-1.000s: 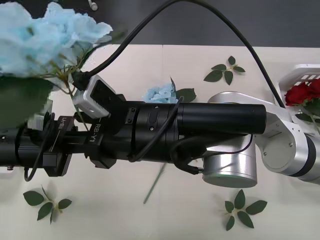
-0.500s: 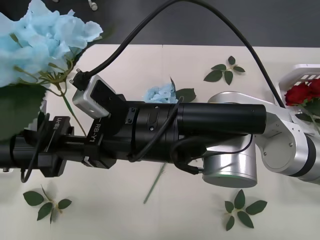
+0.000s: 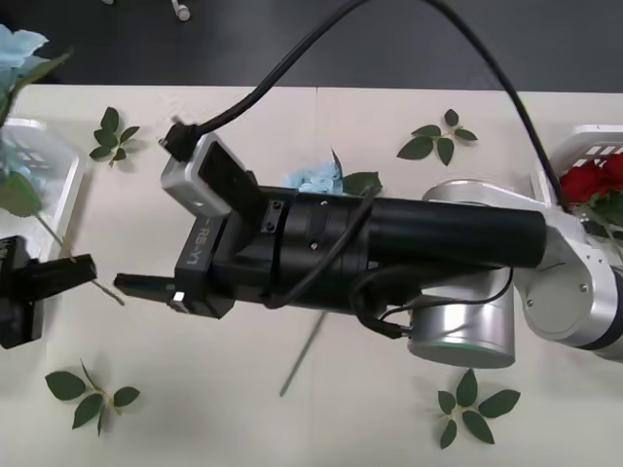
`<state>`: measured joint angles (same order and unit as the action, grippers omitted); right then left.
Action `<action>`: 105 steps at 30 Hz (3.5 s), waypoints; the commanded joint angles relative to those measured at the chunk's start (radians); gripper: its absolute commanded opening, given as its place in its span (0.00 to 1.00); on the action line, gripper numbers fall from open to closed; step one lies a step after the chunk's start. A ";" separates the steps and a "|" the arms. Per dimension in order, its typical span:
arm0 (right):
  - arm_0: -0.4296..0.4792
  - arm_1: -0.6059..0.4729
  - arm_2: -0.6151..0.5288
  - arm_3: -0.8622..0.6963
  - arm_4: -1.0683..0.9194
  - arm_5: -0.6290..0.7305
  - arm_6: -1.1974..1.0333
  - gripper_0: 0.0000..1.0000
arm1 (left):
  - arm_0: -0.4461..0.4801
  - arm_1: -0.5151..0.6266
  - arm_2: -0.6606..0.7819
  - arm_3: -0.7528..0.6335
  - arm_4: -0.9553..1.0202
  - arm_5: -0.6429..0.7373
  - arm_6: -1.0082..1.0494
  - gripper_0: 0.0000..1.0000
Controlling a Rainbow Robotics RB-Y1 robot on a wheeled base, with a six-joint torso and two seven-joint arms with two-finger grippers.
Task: Put the red flowers into the right box and the blue flowers into the left box
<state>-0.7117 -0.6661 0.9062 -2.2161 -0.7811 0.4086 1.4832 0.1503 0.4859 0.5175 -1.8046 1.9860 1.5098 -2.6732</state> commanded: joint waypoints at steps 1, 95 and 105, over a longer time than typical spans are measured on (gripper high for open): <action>0.034 -0.073 -0.082 -0.073 -0.029 0.006 -0.031 1.00 | 0.064 0.069 0.079 -0.015 0.010 -0.083 -0.032 0.00; 0.149 0.312 -0.035 0.555 0.319 0.926 -1.397 1.00 | 0.137 0.112 0.096 -0.259 -0.349 -0.408 0.490 1.00; 0.149 0.313 -0.006 0.607 0.330 0.883 -1.397 1.00 | 0.089 0.111 0.118 -0.259 -0.277 -0.174 0.236 1.00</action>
<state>-0.5540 -0.3646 0.8980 -1.6217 -0.4497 1.2992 0.1477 0.2742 0.5596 0.6126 -2.0324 1.6921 1.2897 -2.3424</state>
